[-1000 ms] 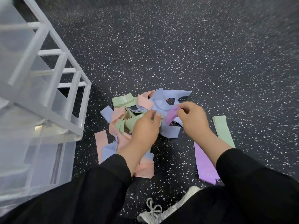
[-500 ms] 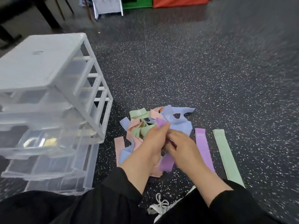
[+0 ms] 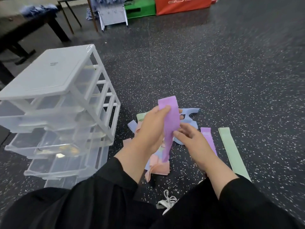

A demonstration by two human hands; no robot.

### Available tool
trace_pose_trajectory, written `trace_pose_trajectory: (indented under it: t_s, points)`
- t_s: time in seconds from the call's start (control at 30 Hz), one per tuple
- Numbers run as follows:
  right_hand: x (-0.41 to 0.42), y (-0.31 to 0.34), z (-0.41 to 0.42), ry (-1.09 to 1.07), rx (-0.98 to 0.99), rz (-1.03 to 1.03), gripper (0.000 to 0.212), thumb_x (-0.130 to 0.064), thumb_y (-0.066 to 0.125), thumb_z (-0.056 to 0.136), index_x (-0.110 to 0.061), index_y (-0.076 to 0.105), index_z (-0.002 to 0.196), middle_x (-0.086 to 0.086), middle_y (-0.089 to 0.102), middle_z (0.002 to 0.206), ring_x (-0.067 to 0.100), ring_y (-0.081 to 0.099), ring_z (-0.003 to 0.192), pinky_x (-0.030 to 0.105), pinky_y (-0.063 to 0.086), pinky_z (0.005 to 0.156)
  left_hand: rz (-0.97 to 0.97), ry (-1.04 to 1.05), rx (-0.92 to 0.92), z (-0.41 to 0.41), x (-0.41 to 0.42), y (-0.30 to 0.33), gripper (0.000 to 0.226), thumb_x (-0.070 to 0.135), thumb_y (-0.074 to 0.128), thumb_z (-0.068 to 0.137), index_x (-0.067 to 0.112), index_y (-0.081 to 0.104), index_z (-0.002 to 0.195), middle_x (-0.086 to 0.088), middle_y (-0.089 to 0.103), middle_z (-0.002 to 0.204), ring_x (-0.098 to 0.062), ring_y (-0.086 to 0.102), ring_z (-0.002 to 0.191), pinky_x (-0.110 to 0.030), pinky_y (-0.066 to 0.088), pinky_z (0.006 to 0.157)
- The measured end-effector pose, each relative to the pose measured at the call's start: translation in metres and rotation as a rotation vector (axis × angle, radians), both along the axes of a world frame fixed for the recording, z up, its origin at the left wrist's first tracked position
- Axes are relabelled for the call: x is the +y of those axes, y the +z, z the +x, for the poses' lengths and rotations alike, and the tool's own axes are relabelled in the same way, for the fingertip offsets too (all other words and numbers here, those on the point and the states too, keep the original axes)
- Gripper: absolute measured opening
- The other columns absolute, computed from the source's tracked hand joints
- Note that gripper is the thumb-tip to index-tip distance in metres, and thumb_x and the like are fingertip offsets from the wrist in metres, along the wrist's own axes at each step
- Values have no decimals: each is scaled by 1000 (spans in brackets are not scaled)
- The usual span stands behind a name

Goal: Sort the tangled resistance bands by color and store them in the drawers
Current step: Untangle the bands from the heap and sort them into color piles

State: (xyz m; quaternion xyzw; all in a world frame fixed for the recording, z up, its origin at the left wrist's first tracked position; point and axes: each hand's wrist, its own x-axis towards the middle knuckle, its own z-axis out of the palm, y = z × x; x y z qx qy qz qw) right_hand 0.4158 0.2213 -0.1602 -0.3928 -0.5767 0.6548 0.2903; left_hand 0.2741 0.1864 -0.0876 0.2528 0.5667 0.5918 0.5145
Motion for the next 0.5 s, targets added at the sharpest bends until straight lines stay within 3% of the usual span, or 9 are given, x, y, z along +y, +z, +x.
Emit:
trace_pose_trajectory:
  t_s: [0.07, 0.17, 0.23, 0.33, 0.43, 0.5]
  points:
    - [3, 1, 3, -3, -39, 54, 25, -25, 70, 94, -19, 68, 118, 0, 76, 105, 14, 69, 98, 34, 48, 90, 32, -28, 39, 4, 13, 9, 22, 14, 50, 105, 4, 69, 111, -16, 77, 106, -30, 72, 98, -54, 53, 97]
    - [12, 4, 12, -69, -74, 85, 33, -34, 71, 90, -1, 67, 94, 3, 64, 80, 13, 53, 71, 33, 39, 69, 60, -60, 118, 9, 41, 20, 19, 12, 52, 104, 5, 70, 104, -13, 77, 91, -29, 71, 93, -50, 54, 95]
    - [22, 10, 25, -106, -88, 79, 27, -31, 68, 95, -5, 68, 93, 3, 64, 81, 10, 52, 70, 29, 39, 65, 80, -84, 144, 14, 62, 25, 18, 10, 51, 104, 4, 69, 104, -15, 75, 92, -29, 69, 91, -50, 55, 94]
    - [41, 9, 54, -137, -121, 102, 24, -33, 66, 95, -10, 68, 97, 13, 71, 92, 10, 57, 77, 30, 42, 72, 89, -126, 180, 22, 94, 20, 14, 9, 54, 102, 7, 68, 101, -16, 69, 97, -27, 62, 90, -48, 52, 88]
    - [52, -3, 88, -143, -219, 88, 8, -16, 62, 99, -10, 67, 99, 2, 74, 86, 1, 59, 59, 13, 43, 55, 29, -169, 192, 31, 122, -2, 10, 7, 56, 101, 5, 66, 102, -17, 67, 97, -28, 63, 88, -49, 57, 87]
    - [55, -22, 108, -151, -298, 44, 7, -11, 60, 99, -12, 67, 101, -4, 74, 82, 5, 59, 60, 17, 42, 54, -35, -192, 174, 41, 134, -25, 9, 6, 58, 101, 6, 65, 106, -13, 69, 94, -26, 65, 81, -41, 61, 77]
